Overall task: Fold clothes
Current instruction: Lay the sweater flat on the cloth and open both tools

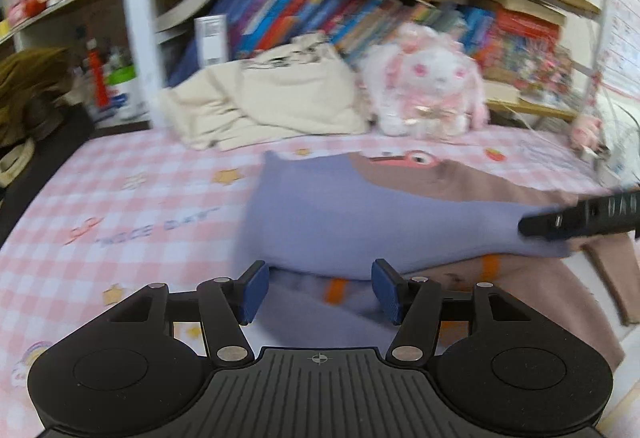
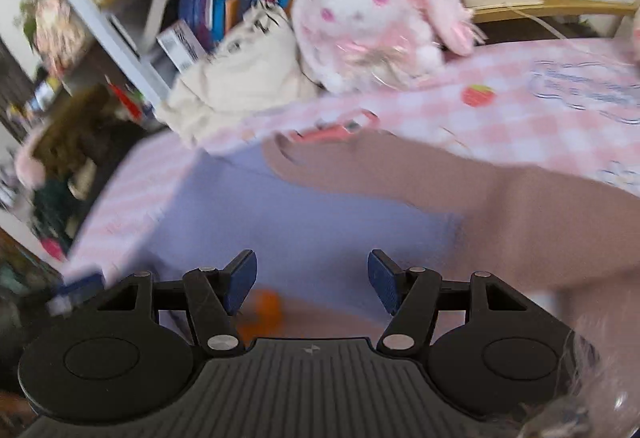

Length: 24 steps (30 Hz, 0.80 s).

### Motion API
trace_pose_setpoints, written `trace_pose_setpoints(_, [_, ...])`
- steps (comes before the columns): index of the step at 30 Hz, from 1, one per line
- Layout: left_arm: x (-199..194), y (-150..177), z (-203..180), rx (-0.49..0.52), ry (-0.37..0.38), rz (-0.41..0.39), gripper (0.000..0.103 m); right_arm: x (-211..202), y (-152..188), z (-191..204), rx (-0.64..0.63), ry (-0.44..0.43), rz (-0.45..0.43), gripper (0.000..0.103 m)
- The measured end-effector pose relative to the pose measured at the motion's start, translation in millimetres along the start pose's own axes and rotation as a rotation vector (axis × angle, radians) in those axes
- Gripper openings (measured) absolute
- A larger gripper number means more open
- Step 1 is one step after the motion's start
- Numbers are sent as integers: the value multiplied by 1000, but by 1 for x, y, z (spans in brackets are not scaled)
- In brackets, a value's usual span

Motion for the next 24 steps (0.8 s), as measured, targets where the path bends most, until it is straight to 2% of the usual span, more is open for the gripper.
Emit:
trace_pose_setpoints(4, [4,2,-35,80,31,4,58,-14,30,-3,-77,40,28,60])
trace_pose_setpoints(8, [7,11,-64,154,52,10,58,-20,50,-6,-98,41,63,60])
trace_pose_setpoints(13, [8,21,-91,259,44,16,58,-20,51,-13,-111,48,77,59])
trace_pose_setpoints(16, [6,18,-104,324,32,-16,58,-19,50,-17,-104,43,81,57])
trace_pose_setpoints(21, [8,2,-127,402,50,-61,58,-21,46,-22,-144,117,53,54])
trace_pose_setpoints(24, [11,-1,-138,448,50,-74,58,-21,46,-31,-136,145,68,49])
Point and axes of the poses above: each gripper's, at about its wrist camera, not at the fingertips, and x roughly the way its jaws point, z to its left, y to its underside, the point moved 4 cm from there along x, roughly the way its jaws point, and after that the axes turned 3 degrees about -y, right-handed, at the moved point
